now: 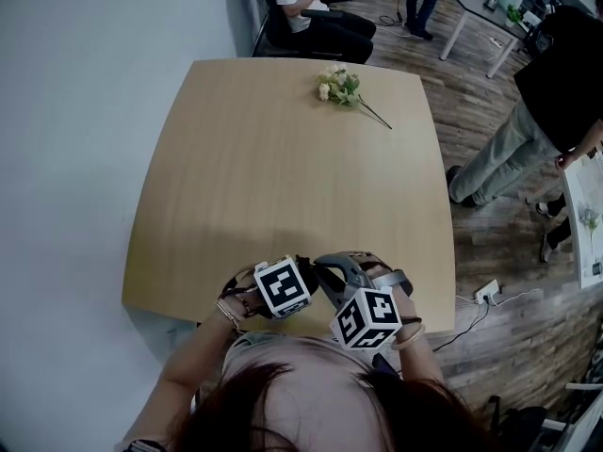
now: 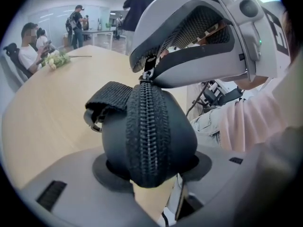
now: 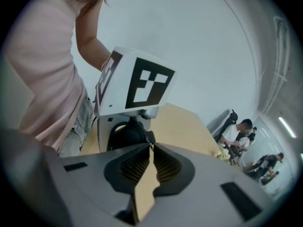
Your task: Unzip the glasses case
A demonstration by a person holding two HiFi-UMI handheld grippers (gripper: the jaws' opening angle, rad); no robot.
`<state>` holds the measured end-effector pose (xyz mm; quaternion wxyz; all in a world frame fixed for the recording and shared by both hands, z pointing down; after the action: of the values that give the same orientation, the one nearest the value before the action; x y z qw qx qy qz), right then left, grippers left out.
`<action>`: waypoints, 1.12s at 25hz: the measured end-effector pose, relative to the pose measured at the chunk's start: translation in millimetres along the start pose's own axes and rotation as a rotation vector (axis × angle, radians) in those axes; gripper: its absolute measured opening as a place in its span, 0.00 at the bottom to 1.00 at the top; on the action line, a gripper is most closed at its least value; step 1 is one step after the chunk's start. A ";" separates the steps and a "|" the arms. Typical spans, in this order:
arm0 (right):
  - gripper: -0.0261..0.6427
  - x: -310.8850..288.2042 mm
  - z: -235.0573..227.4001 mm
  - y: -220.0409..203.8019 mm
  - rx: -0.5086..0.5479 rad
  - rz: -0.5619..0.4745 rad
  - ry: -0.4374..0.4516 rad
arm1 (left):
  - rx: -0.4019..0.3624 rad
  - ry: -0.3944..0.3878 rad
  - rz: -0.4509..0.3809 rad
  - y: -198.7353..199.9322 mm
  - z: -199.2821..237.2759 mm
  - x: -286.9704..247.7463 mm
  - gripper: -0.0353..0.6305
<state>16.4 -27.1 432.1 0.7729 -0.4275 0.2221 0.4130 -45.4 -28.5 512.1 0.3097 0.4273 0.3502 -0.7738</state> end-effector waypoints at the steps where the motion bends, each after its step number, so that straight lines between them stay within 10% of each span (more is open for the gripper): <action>1: 0.08 0.4 -1.2 0.3 -0.007 -0.005 -0.007 | -0.002 0.009 -0.012 0.6 0.8 1.5 0.41; 16: 0.08 7.8 -14.9 -8.5 -0.140 -0.051 -0.082 | 0.106 0.087 -0.227 4.0 19.0 24.9 0.41; 28: 0.08 22.2 -27.3 -25.4 -0.400 -0.091 -0.241 | 0.322 0.137 -0.608 2.0 30.5 70.4 0.41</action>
<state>50.1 -47.7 414.2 0.7113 -0.5293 0.0223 0.4619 -88.5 -66.9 461.5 -0.0304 0.3977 0.3548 -0.8456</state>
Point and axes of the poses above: the fingertips, and each gripper's own axes: x backward along the fingers, z to its left, y out of its top, the point moved 7 cm from there along x, backward along the fingers, and after that the axes turned 12 degrees about x, right-handed, at the moved point
